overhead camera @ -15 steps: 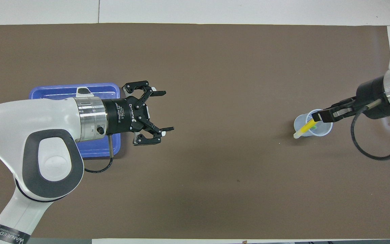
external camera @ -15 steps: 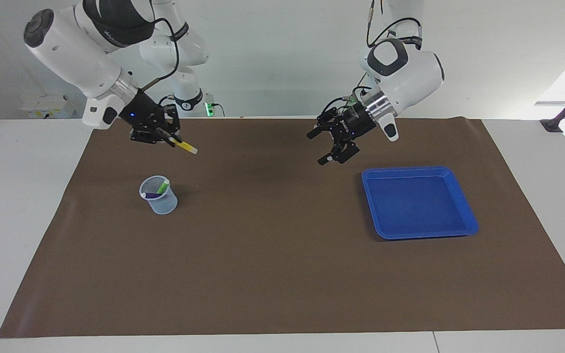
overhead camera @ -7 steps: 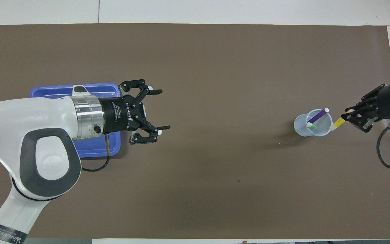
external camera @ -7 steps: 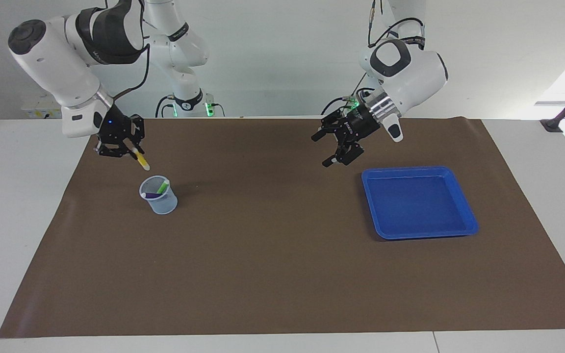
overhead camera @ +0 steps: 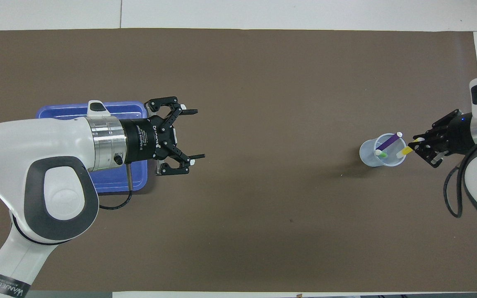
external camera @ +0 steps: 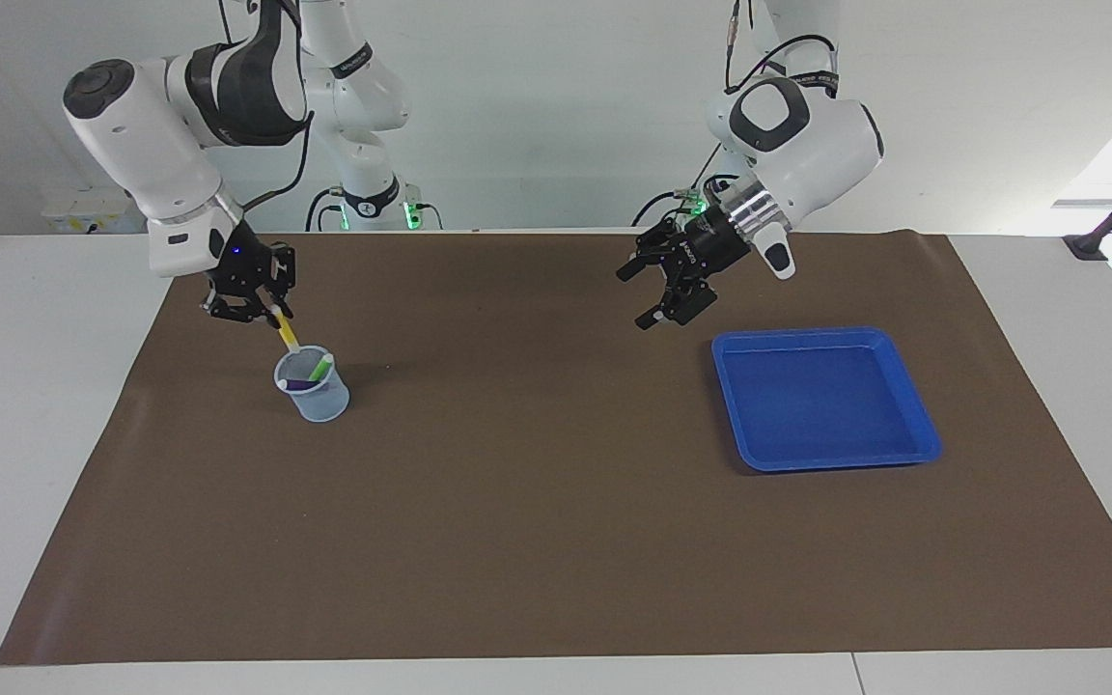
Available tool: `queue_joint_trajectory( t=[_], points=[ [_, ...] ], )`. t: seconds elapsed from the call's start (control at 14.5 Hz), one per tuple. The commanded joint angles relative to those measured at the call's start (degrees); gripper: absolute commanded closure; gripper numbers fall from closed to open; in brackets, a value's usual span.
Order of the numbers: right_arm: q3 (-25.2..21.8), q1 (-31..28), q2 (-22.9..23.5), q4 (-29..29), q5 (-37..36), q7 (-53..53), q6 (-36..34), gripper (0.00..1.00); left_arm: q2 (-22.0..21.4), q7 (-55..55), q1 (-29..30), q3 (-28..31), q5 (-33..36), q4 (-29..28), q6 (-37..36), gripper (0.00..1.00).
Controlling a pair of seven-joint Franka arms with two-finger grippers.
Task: Transfer and insert pens with both arms
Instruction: 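Release the yellow pen in the cup while the left gripper withdraws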
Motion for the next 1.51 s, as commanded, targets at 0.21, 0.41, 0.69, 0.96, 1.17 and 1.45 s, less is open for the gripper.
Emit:
queue_joint_trajectory(
  t=[0.21,0.41,0.69,0.96,1.17,1.45],
  points=[
    [0.4,-0.5,-2.2,-3.6,-0.9,-2.0,2.2,1.0,0.8,9.9,-3.7,10.3,19.6,2.1,-7.5,0.0],
    [0.4,-0.5,-2.9,-5.1,-0.9,-1.9,2.5,0.97,1.8,19.1,-5.8,17.0,26.9,4.8,-13.4,0.0],
    [0.4,-0.6,-2.8,-5.2,-0.9,-2.2,4.5,0.49,3.6,32.9,-10.0,24.5,38.7,9.6,-20.5,0.0],
    [0.4,-0.7,-2.6,-4.6,-0.6,-1.8,4.1,0.16,5.7,43.3,-15.2,28.2,53.0,16.1,-28.3,0.0],
    [0.4,-0.7,-1.1,-0.6,0.2,-0.8,0.6,0.0,5.5,55.5,-19.5,33.8,57.3,21.1,-35.5,0.0],
    [0.5,-0.7,1.0,6.5,0.3,10.4,-6.9,0.0,5.0,69.2,-22.8,39.4,57.6,27.9,-46.3,0.0]
  ],
)
